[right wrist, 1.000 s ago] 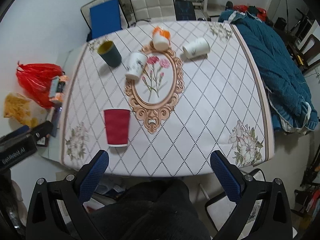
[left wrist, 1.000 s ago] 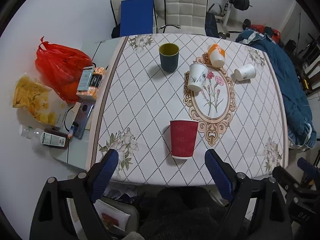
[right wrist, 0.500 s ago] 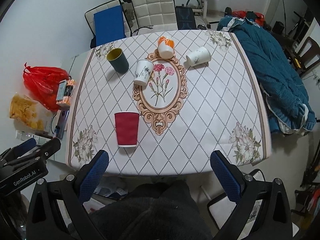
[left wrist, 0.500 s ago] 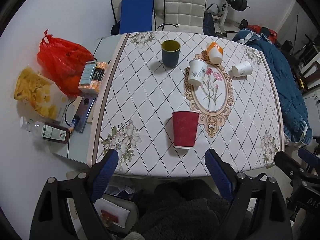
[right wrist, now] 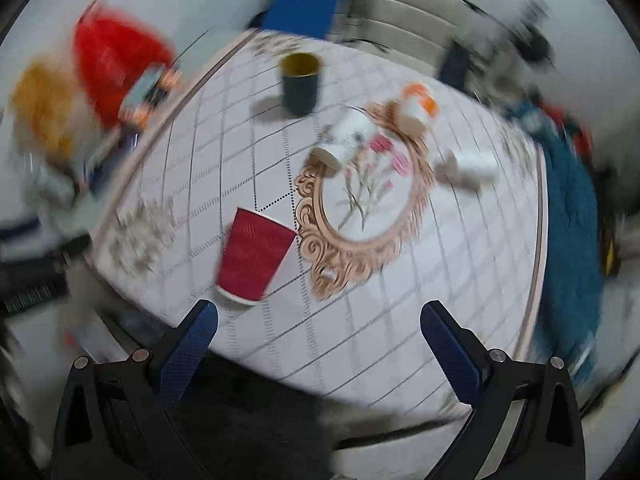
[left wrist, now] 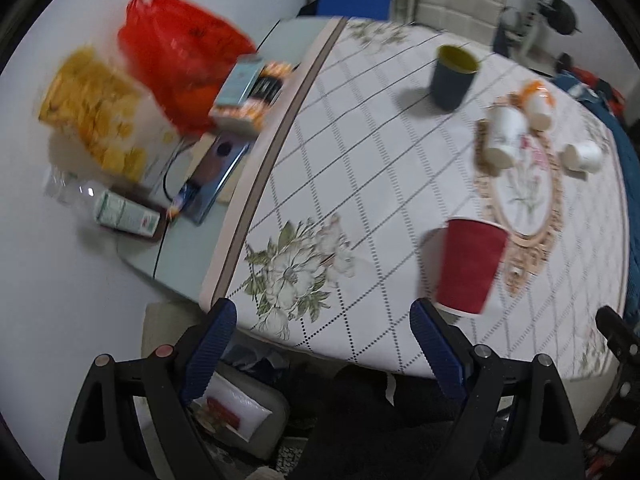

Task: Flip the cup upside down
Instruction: 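Lower the red cup onto the cloth with the left tool and release it, then grasp the red cup with the right tool while the left tool steadies it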

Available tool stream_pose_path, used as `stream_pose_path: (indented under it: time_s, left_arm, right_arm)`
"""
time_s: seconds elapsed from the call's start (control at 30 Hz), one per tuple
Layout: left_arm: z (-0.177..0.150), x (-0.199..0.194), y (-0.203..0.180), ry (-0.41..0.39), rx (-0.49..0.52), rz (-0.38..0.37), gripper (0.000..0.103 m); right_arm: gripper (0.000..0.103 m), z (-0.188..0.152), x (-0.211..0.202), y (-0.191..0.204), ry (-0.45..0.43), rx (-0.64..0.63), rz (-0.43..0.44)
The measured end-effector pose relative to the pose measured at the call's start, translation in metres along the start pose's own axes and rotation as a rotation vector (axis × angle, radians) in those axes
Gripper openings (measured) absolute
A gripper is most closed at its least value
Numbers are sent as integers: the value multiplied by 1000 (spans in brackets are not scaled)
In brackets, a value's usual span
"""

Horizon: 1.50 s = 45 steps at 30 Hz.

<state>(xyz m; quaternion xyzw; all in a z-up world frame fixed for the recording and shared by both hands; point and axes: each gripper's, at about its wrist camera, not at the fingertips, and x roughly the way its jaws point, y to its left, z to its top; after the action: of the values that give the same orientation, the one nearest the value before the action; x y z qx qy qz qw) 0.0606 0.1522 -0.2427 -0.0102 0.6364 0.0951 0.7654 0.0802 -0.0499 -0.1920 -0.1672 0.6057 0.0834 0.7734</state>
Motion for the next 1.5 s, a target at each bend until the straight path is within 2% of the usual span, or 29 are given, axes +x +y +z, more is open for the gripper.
stream_pose_path:
  time_s: [0.03,0.17,0.3,0.33,0.43,0.5,0.53,0.63,0.73,0.8,0.93,1.07,1.37,1.5]
  left_arm:
    - [0,7,2,17,-20,5,89]
    - [1,33,9,70,-94,0,89]
    - [1,60,10,114,-139,12,89]
    - [1,67,11,132,-155,14,89]
    - [-1,81,13,169,-199,16,89]
    - [-4,89,17,186,-233,19,89]
    - [-5,93,18,194,-249,24,89]
    - [-8,102,23,213,-284,28,89]
    - [-11,113,26,236,-317,18,89]
    - [-14,121,27,253,-333,16,89]
    - [-19,132,23,272,-332,16,89]
    - [-22,139,20,284,-320,20,89]
    - [-22,149,25,302,-326,20,89]
    - [-21,152,28,305,-318,20,89]
  right_arm:
    - [103,6,6,7,5,-65,-16]
    - [103,26,36,47,4,-481,-131]
    - [103,28,60,82,-31,-872,-247]
    - [103,25,68,93,-50,-1003,-277]
    - [102,10,82,113,-99,-1299,-334]
    - [100,-9,94,122,-134,-1543,-367]
    - [100,-22,103,124,-153,-1691,-391]
    - [100,-51,122,123,-180,-2000,-416]
    - [100,-72,142,115,-203,-2259,-436]
    - [99,-80,155,111,-229,-2388,-452]
    - [95,-89,173,105,-240,-2561,-460]
    - [95,-89,187,102,-234,-2654,-461]
    - [95,-90,211,97,-217,-2755,-490]
    - [85,-90,217,100,-209,-2751,-496]
